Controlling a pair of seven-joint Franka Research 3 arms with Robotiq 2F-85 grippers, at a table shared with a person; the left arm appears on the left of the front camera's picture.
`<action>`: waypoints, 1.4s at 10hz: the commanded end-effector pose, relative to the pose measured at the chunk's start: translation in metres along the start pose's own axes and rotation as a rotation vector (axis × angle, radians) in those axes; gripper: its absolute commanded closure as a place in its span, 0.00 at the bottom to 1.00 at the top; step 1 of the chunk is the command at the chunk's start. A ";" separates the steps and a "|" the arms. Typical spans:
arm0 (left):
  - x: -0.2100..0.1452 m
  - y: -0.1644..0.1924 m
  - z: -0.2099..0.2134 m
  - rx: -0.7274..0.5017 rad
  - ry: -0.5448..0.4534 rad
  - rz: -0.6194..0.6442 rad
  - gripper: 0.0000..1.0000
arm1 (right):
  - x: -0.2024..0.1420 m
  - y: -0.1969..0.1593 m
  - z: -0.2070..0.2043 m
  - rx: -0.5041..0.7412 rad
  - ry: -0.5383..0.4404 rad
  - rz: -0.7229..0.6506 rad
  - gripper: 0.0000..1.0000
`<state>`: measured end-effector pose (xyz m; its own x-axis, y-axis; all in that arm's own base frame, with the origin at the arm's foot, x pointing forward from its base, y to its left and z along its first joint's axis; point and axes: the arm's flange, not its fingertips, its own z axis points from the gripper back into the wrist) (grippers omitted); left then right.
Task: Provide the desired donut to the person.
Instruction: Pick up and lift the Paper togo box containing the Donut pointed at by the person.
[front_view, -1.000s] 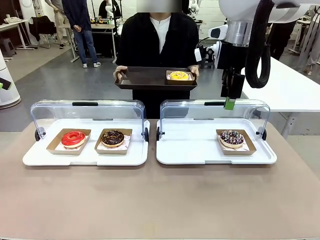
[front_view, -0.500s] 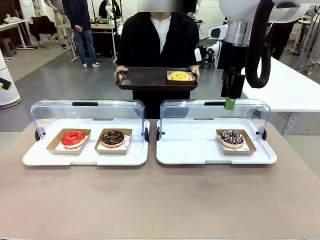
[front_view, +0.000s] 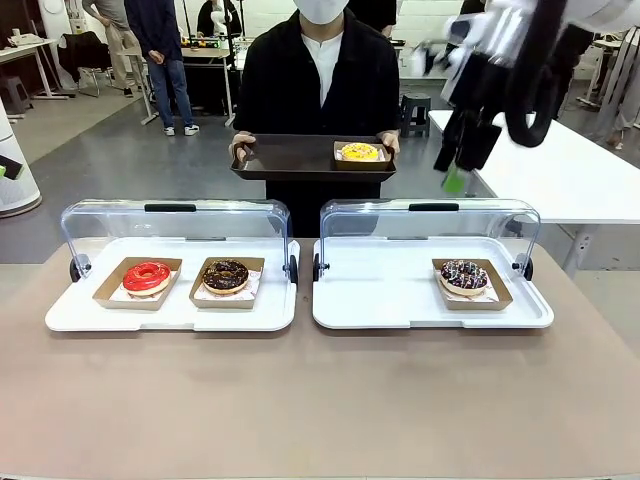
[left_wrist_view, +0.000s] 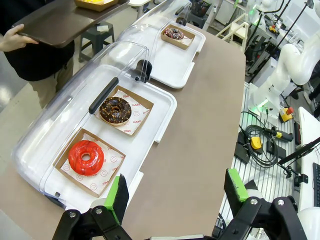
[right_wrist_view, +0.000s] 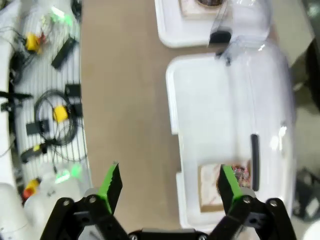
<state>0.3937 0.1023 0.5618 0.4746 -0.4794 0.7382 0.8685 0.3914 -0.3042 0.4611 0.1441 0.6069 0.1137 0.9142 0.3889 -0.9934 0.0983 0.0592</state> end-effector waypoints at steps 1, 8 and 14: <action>0.003 -0.002 0.001 -0.005 -0.013 0.015 0.00 | -0.062 -0.007 0.023 0.060 -0.307 -0.012 0.00; 0.003 -0.002 0.001 -0.005 -0.013 0.015 0.00 | -0.322 -0.016 0.022 -0.046 -0.687 -0.118 0.00; 0.003 -0.002 0.001 -0.005 -0.013 0.015 0.00 | -0.346 0.003 0.035 -0.055 -0.697 -0.075 0.00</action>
<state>0.3936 0.1023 0.5619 0.4751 -0.4799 0.7375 0.8682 0.3920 -0.3042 0.4192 -0.1912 0.4992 0.1818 0.4398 0.8795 -0.9731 0.2094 0.0964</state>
